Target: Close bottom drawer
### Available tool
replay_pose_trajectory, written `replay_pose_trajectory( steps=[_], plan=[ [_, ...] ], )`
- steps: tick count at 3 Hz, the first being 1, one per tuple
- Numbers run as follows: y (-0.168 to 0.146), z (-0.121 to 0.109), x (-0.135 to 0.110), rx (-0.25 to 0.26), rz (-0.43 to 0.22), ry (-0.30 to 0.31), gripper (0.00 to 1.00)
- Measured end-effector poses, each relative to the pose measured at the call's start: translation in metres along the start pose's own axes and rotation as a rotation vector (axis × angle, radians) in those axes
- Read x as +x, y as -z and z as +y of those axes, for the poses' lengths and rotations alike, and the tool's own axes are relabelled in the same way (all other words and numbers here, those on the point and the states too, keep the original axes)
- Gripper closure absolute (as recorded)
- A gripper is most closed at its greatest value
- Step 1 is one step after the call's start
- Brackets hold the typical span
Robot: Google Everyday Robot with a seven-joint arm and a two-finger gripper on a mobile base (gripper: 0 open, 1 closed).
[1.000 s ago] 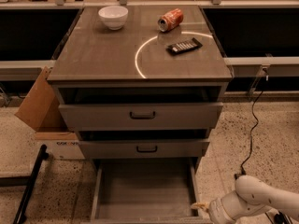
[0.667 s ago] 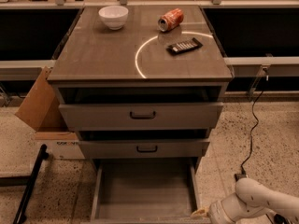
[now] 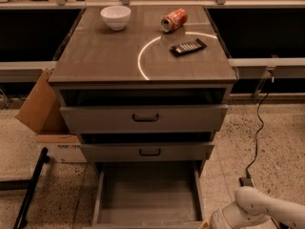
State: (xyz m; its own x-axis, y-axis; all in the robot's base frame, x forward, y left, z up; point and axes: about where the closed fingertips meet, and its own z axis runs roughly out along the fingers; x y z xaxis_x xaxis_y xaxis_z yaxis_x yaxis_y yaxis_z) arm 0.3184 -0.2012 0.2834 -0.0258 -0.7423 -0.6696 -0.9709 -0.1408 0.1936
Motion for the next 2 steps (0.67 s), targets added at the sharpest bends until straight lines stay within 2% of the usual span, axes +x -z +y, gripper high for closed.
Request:
replay_pose_trajectory(
  steps=[1, 2],
  plan=[
    [-0.0538, -0.0029, 0.0459, -0.030, 0.042, -0.084, 1.00],
    [-0.0539, -0.0029, 0.0459, -0.030, 0.042, -0.084, 1.00]
  ],
)
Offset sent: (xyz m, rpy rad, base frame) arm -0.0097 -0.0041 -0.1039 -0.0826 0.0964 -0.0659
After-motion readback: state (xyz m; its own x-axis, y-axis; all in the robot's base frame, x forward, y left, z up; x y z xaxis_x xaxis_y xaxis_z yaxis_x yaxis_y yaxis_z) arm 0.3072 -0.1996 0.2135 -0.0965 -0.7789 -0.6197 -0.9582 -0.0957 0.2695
